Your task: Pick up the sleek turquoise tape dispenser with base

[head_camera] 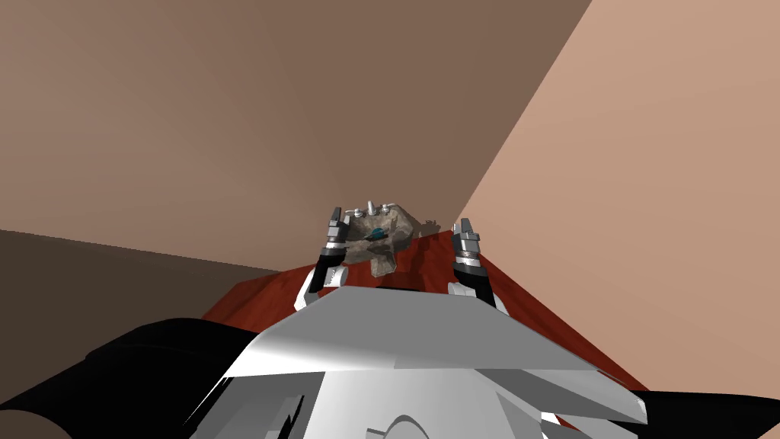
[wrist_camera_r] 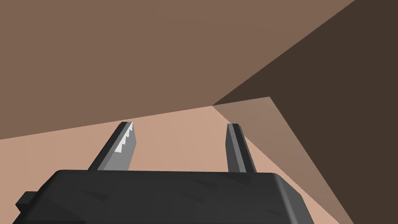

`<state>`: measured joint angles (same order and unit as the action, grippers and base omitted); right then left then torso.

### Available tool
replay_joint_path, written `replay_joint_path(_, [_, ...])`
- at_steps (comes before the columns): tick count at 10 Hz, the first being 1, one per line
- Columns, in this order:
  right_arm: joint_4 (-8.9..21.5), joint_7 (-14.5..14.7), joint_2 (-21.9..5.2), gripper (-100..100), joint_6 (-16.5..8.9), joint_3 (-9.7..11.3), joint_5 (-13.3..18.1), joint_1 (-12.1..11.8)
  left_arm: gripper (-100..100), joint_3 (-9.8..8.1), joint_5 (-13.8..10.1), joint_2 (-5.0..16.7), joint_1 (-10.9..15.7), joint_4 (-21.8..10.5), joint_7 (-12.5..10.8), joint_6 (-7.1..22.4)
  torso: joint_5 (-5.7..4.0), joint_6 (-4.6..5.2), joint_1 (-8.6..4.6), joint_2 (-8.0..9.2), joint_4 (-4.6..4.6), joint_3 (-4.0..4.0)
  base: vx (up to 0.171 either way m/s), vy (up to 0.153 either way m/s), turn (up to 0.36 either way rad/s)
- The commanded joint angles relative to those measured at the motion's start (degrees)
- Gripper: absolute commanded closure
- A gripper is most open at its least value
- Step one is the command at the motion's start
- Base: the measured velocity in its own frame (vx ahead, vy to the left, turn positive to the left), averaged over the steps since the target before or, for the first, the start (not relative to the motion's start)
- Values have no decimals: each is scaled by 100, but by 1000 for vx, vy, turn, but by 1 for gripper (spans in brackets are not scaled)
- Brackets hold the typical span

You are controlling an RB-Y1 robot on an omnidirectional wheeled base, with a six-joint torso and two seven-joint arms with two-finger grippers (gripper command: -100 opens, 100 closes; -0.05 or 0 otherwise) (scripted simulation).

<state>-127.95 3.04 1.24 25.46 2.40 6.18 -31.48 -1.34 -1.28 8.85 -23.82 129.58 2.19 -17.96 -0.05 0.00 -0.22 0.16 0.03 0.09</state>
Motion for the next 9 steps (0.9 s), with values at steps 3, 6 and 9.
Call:
replay_joint_path(3, [0, 0, 0, 0, 0, 0, 0, 0, -100, -168, -152, 195, 263, -77, 40, 482, -2, 0, -8, -4, -1, -2, -34, -72, 48])
replay_joint_path(6, [0, 0, 0, 0, 0, 0, 0, 0, -100, -424, -374, 447, 603, -189, 80, 976, -2, 1, -7, -5, -1, -2, -34, -81, 52])
replay_joint_path(9, [0, 0, 0, 0, 0, 0, 0, 0, -100, -560, -487, 563, 784, -255, 99, 1376, -2, 0, -6, -6, -1, -3, -34, -75, 51])
